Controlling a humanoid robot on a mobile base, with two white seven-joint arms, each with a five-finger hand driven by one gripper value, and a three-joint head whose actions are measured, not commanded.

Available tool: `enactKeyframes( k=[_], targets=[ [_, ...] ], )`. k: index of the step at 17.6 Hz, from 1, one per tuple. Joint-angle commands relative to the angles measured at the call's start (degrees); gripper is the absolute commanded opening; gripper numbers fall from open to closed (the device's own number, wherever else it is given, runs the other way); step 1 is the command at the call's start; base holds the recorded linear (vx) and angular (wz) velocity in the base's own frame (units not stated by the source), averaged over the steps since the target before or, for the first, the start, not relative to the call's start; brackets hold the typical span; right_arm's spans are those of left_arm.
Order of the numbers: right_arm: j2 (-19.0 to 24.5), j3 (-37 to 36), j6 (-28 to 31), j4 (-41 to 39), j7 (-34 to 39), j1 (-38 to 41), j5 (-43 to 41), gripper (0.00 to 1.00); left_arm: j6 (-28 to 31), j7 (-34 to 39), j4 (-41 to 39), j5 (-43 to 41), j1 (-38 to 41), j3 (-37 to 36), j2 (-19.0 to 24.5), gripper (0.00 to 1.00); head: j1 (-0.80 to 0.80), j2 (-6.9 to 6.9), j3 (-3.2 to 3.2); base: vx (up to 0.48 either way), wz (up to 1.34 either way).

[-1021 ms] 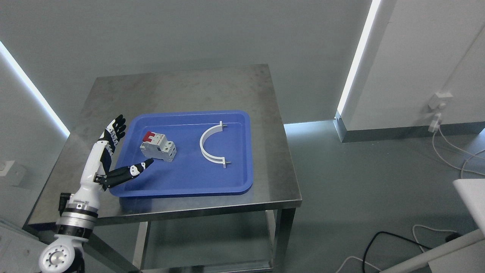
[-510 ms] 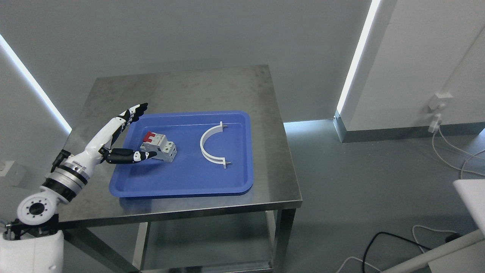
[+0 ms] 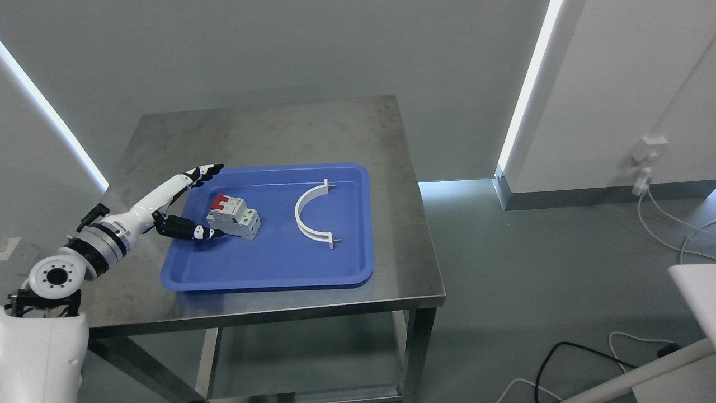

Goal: Place circuit breaker on shelf
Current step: 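Close the left hand fingers around the circuit breaker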

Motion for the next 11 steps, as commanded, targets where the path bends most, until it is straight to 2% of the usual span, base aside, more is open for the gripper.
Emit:
enactKeyframes(
  k=[1,4,6,7,9,11],
  targets=[
    [-1.0,1.14,3.67,0.0,-0.04,0.0,0.0,1.0,-0.06,-0.92,8.66,-1.36,-2.48,-3.0,0.56,0.66,0.0,0.0,0.0,0.0,0.0],
    [-1.0,1.14,3.67,0.0,-0.04,0.0,0.0,1.0,-0.15,-1.19,8.57,-0.75,-2.91,-2.38,-0.5,0.66,0.0,0.0,0.0,0.0,0.0],
    [-1.0,1.14,3.67,0.0,-0.04,0.0,0.0,1.0,0.2,-0.4,8.66,-0.22,-3.62,-1.42,-1.9,0.91,0.0,0.0,0.0,0.0,0.0],
    [-1.0,1.14,3.67,0.0,-0.04,0.0,0.0,1.0,0.38,-0.05,8.66,1.0,-3.62,1.46,-4.08,0.96,0.0,0.0,0.0,0.0,0.0],
    [-1.0,1.14,3.67,0.0,-0.04,0.0,0.0,1.0,0.64,0.48,8.4,3.29,-3.01,8.57,-9.61,0.97,0.0,0.0,0.0,0.0,0.0],
    [-1.0,1.14,3.67,0.0,-0.04,0.0,0.0,1.0,0.47,-0.13,7.69,3.47,-1.87,10.1,-11.48,0.99,0.0,0.0,0.0,0.0,0.0]
  ],
)
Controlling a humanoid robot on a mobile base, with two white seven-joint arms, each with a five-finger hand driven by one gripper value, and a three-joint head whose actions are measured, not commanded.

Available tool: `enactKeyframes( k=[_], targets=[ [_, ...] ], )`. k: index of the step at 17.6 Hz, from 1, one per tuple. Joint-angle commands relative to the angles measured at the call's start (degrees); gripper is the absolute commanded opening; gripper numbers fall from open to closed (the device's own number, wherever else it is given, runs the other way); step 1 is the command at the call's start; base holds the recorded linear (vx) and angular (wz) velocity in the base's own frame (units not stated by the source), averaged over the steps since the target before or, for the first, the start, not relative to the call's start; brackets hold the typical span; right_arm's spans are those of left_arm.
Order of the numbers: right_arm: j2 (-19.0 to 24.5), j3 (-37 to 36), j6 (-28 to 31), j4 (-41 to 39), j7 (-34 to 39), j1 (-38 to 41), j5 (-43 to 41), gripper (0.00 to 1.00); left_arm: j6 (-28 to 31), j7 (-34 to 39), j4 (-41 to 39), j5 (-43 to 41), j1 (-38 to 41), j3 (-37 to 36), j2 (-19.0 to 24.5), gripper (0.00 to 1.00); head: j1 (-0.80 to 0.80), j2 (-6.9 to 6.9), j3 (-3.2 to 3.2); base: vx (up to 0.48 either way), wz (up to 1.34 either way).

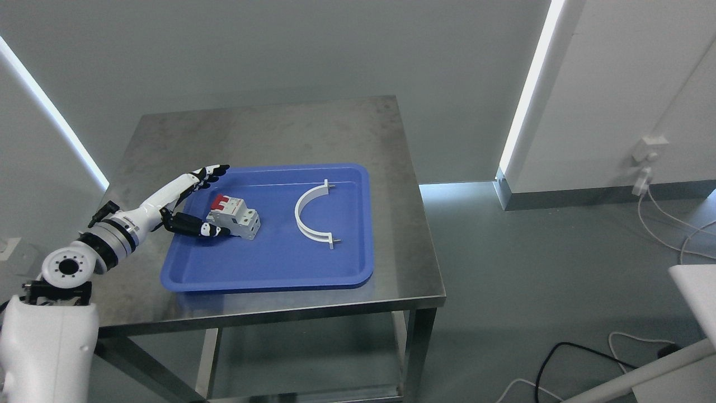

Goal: Place circuit breaker on shelf
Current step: 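Close the left hand fingers around the circuit breaker, then lift the circuit breaker up off the tray with the left hand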

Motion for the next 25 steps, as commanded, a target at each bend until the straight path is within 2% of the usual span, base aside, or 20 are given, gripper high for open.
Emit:
enactKeyframes(
  k=[1,3,4,7,10,13,15,18,19,20,22,25],
  targets=[
    [-1.0,1.14,3.67,0.0,-0.04,0.0,0.0,1.0,-0.21,-0.17,1.93,2.16,1.48,8.22,-8.37,0.99,0.0,0.0,0.0,0.0,0.0],
    [-1.0,1.14,3.67,0.0,-0.04,0.0,0.0,1.0,-1.44,-0.6,1.84,2.07,2.98,8.04,-7.76,0.94,0.0,0.0,0.0,0.0,0.0],
    [-1.0,1.14,3.67,0.0,-0.04,0.0,0.0,1.0,-2.66,-0.78,1.93,1.9,3.24,7.96,-7.5,0.88,0.0,0.0,0.0,0.0,0.0],
    [-1.0,1.14,3.67,0.0,-0.04,0.0,0.0,1.0,-6.53,-0.78,2.81,1.63,4.03,8.31,-6.53,0.55,0.0,0.0,0.0,0.0,0.0],
    [-1.0,1.14,3.67,0.0,-0.04,0.0,0.0,1.0,-8.48,-0.52,3.25,2.16,4.03,9.18,-6.35,0.31,0.0,0.0,0.0,0.0,0.0],
    [-1.0,1.14,3.67,0.0,-0.04,0.0,0.0,1.0,-9.53,-0.52,3.25,2.33,3.95,10.15,-6.61,0.16,0.0,0.0,0.0,0.0,0.0],
    [-1.0,1.14,3.67,0.0,-0.04,0.0,0.0,1.0,-10.76,-0.34,3.16,4.25,3.07,13.21,-7.92,0.07,0.0,0.0,0.0,0.0,0.0],
    [-1.0,1.14,3.67,0.0,-0.04,0.0,0.0,1.0,-10.76,2.1,3.07,12.67,-1.4,20.67,-13.36,0.07,0.0,0.0,0.0,0.0,0.0],
    [-1.0,1.14,3.67,0.0,-0.04,0.0,0.0,1.0,-11.11,6.12,2.72,14.45,-2.37,23.92,-15.37,0.07,0.0,0.0,0.0,0.0,0.0],
    [-1.0,1.14,3.67,0.0,-0.04,0.0,0.0,1.0,-13.29,11.03,2.29,14.72,-2.21,26.21,-15.37,0.1,0.0,0.0,0.0,0.0,0.0],
    [-1.0,1.14,3.67,0.0,-0.04,0.0,0.0,1.0,-21.36,16.94,2.11,14.73,-0.46,25.54,-15.37,0.1,0.0,0.0,0.0,0.0,0.0],
    [-1.0,1.14,3.67,0.0,-0.04,0.0,0.0,1.0,-21.49,28.01,-3.06,14.73,2.88,22.99,-15.37,0.1,0.0,0.0,0.0,-0.028,-0.08]
  ],
)
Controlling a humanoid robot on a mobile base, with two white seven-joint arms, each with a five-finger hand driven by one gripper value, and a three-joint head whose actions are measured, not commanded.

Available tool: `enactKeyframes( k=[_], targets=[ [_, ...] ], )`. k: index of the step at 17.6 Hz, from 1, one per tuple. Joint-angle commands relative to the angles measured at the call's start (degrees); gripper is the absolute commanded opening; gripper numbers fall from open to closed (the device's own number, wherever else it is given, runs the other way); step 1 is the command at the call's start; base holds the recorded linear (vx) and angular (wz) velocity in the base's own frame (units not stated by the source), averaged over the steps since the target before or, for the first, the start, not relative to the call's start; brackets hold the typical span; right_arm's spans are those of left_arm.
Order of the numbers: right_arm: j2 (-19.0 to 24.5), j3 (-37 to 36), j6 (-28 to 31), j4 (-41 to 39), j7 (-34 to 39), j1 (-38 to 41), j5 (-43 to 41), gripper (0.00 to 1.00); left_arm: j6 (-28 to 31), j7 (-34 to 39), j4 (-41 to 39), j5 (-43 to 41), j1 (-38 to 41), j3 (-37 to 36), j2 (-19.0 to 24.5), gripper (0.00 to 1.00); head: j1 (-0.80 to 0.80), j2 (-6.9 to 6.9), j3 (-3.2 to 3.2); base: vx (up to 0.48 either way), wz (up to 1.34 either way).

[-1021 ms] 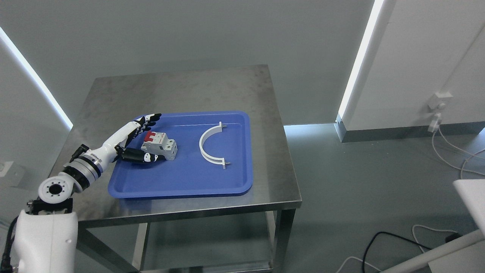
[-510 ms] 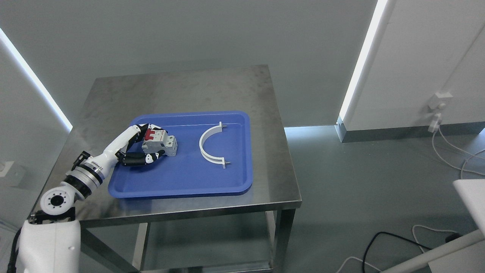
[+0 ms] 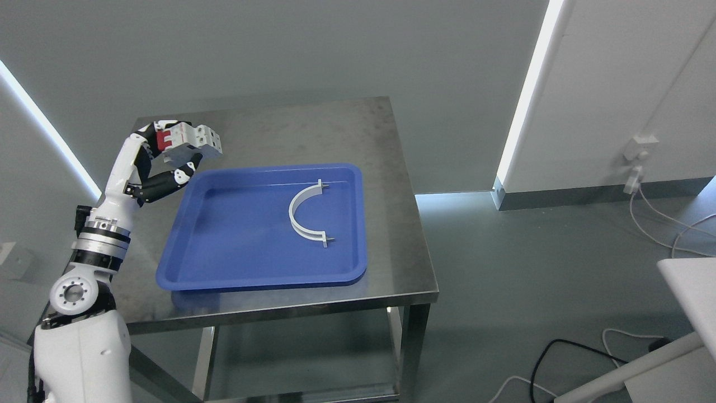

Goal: Place circuit breaker on shelf
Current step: 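Lift the circuit breaker up off the tray with the left hand, then hold the breaker raised in the left hand while turning to the bin shelf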

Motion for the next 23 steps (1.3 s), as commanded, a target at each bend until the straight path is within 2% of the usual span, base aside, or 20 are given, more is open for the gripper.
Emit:
enactKeyframes(
  k=[1,3,5,9,13,23],
  targets=[
    [-1.0,1.14,3.69,0.0,-0.04,0.01,0.0,1.0,0.17,12.73,-7.86,2.47,4.04,4.35,-3.97,0.1,0.0,0.0,0.0,-0.048,-0.09],
    [-1.0,1.14,3.69,0.0,-0.04,0.01,0.0,1.0,5.26,16.18,-15.76,2.47,8.34,1.01,-3.97,0.1,0.0,0.0,0.0,-0.093,-0.12],
    [-1.0,1.14,3.69,0.0,-0.04,0.01,0.0,1.0,8.61,16.11,-22.36,2.56,11.78,-0.93,-3.97,0.1,0.0,0.0,0.0,-0.14,-0.14],
    [-1.0,1.14,3.69,0.0,-0.04,0.01,0.0,1.0,14.5,14.35,-28.62,2.65,13.37,-0.94,-3.97,0.09,0.0,0.0,0.0,-0.179,-0.04],
    [-1.0,1.14,3.69,0.0,-0.04,0.01,0.0,1.0,14.86,11.89,-29.42,2.65,13.46,-0.76,-3.97,0.09,0.0,0.0,0.0,-0.185,-0.05],
    [-1.0,1.14,3.69,0.09,-0.04,0.01,0.0,1.0,17.85,11.71,-30.12,2.65,13.55,0.82,-3.97,0.09,0.0,0.0,0.0,-0.28,-0.27]
  ],
)
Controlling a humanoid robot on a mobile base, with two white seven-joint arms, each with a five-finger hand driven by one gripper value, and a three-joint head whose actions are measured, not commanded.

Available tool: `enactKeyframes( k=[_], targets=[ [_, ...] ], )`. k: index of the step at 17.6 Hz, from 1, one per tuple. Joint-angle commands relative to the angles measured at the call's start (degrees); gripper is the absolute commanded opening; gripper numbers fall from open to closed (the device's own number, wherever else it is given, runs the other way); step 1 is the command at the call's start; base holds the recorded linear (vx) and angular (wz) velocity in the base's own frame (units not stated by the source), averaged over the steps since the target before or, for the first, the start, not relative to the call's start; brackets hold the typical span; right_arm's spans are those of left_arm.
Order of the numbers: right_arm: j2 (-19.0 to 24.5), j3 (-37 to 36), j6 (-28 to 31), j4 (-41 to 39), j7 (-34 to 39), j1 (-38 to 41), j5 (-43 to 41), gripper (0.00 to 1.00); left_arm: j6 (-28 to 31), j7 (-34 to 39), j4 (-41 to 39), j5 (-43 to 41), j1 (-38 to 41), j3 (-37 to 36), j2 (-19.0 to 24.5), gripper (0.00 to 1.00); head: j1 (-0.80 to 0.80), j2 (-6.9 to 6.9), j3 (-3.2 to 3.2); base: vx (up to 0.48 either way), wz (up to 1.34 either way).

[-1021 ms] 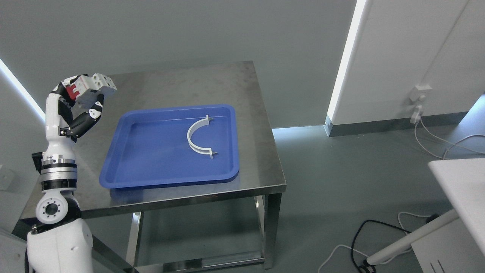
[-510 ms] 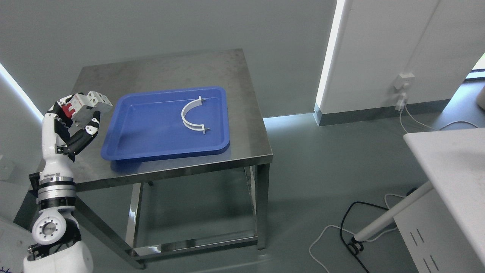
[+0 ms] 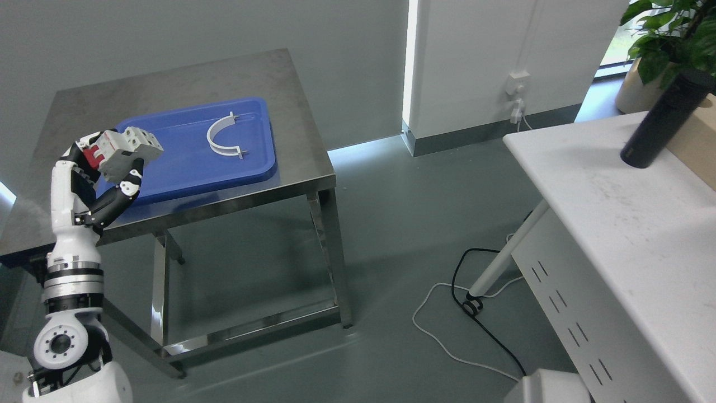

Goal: Place circuit breaker on shelf
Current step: 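Hold the breaker raised in the left hand while turning to the bin shelf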

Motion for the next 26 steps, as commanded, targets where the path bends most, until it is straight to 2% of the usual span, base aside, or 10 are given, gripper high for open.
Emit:
enactKeyframes(
  k=[1,14,20,26],
  targets=[
    [-1.0,1.14,3.68,-0.01,-0.04,-0.03,0.0,1.0,0.85,0.06,-4.82,0.03,0.39,0.78,0.5,0.09,0.0,0.0,0.0,-0.297,-0.25],
    [-1.0,1.14,3.68,-0.01,-0.04,-0.03,0.0,1.0,1.46,-0.03,-4.82,0.03,0.3,2.98,0.5,0.09,0.0,0.0,0.0,-0.243,0.19],
    [-1.0,1.14,3.68,-0.01,-0.04,-0.03,0.0,1.0,1.11,-2.4,-4.82,0.03,-0.84,2.89,0.5,0.09,0.0,0.0,0.0,-0.255,0.57],
    [-1.0,1.14,3.68,-0.01,-0.04,-0.03,0.0,1.0,-0.55,-2.58,-4.99,0.03,-1.19,2.28,0.5,0.1,0.0,0.0,0.0,-0.262,1.12]
  ],
)
